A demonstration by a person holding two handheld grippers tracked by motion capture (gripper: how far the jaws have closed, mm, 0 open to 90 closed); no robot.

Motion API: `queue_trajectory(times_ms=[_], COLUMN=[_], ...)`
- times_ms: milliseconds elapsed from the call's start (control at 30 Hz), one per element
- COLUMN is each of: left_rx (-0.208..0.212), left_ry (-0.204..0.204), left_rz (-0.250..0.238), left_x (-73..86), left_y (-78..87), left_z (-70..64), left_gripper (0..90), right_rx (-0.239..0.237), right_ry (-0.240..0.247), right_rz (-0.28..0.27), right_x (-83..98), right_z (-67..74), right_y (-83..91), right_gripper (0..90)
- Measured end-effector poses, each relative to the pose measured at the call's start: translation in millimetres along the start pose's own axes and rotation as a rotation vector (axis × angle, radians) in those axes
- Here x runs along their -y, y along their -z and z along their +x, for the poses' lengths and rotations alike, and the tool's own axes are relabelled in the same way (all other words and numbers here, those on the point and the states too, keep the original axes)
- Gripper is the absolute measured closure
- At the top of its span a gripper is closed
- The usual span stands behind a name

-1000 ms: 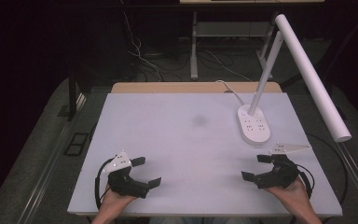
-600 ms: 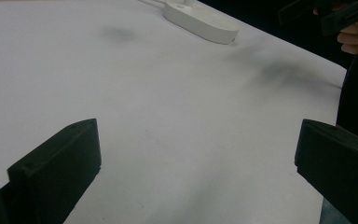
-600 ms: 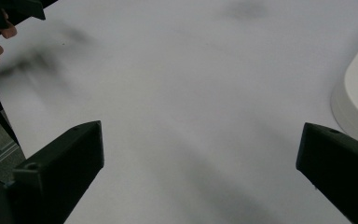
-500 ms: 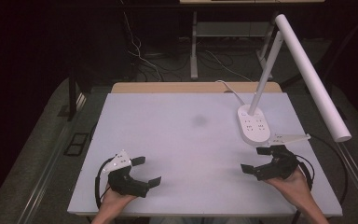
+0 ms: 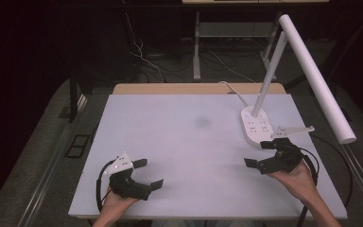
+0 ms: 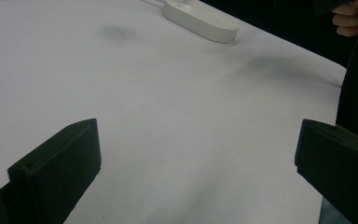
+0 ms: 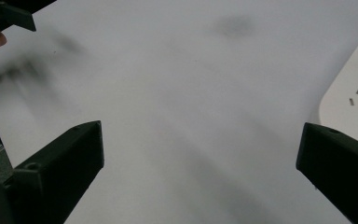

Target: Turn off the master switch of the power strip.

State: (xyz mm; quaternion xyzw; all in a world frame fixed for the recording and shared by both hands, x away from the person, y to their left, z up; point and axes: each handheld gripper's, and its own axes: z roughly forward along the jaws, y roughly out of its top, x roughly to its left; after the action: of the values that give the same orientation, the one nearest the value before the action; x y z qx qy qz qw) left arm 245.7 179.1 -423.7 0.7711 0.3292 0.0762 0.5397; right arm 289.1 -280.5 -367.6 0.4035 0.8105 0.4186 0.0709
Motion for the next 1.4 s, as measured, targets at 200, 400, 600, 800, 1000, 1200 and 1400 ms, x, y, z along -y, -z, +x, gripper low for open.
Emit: queue_trajectory(times_ms=[200, 400, 600, 800, 1000, 1200, 1400], left_rx=[0.000, 0.001, 0.001, 0.001, 0.002, 0.003, 0.003], left_ry=[0.001, 0.001, 0.000, 0.003, 0.002, 0.002, 0.001], left_rz=[0.000, 0.003, 0.004, 0.002, 0.004, 0.004, 0.006], left_x=[0.1, 0.3, 0.3, 0.6, 0.5, 0.5, 0.4], left_y=[-0.5, -0.3, -0.2, 0.5, 0.1, 0.2, -0.1], left_z=[0.1, 0.0, -0.3, -0.3, 0.1, -0.3, -0.3], left_gripper=[0.0, 0.0, 0.0, 0.0, 0.0, 0.0, 0.0], right_rx=[0.007, 0.022, 0.031, 0.044, 0.063, 0.077, 0.087], right_ry=[0.008, 0.016, 0.022, 0.035, 0.029, 0.024, 0.016], right_rz=[0.006, 0.021, 0.029, 0.043, 0.052, 0.063, 0.072], right_x=[-8.0, -14.5, -23.1, -32.7, -40.8, -45.8, -50.2], right_z=[-2.0, -7.0, -13.0, -18.4, -24.2, -31.4, -36.2], right_y=[-1.1, -4.9, -7.9, -13.1, -17.9, -23.6, -27.7], right_gripper=[0.3, 0.3, 0.3, 0.3, 0.3, 0.3, 0.3])
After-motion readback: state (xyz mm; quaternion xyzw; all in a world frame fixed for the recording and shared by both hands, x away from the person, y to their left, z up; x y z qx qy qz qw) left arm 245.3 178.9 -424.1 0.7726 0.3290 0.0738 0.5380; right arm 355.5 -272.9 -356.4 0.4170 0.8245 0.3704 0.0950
